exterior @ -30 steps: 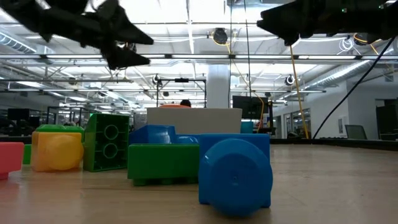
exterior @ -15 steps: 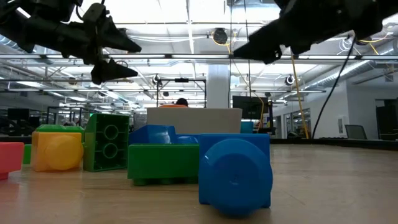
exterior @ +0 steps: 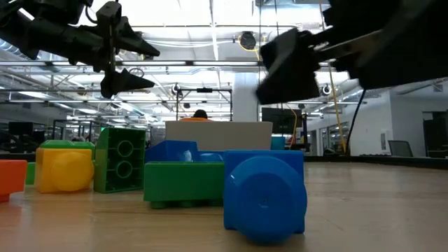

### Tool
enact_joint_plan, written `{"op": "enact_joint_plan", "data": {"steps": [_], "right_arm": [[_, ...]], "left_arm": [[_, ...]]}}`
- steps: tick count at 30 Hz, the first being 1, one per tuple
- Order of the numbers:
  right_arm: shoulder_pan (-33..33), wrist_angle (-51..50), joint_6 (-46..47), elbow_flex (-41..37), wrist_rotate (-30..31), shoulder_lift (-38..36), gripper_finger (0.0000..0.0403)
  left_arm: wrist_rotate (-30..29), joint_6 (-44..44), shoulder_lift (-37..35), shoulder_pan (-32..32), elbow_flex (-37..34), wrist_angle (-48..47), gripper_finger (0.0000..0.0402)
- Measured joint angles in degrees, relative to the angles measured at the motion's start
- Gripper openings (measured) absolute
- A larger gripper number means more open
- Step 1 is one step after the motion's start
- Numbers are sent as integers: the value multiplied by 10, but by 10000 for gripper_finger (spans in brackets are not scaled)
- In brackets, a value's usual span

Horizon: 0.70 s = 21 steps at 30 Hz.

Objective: Pick & Place Toys
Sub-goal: Put the bottom blue game piece into the black bin

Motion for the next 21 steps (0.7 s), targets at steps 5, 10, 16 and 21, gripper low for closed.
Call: {"op": "enact_joint_plan", "data": {"steps": [5, 10, 16, 21], "right_arm": [[-1, 31, 1, 26, -1, 56, 271], [-1, 35, 30, 37, -35, 74, 264], [0, 10, 53, 38, 20, 76, 252], [1, -72, 80, 37, 107, 59, 245]], "left_arm": [[0, -58, 0, 0, 0, 0, 384], [0, -100, 0, 0, 0, 0, 387], [-2, -144, 0, 0, 0, 0, 381], [-2, -170, 0, 0, 0, 0, 377]]}}
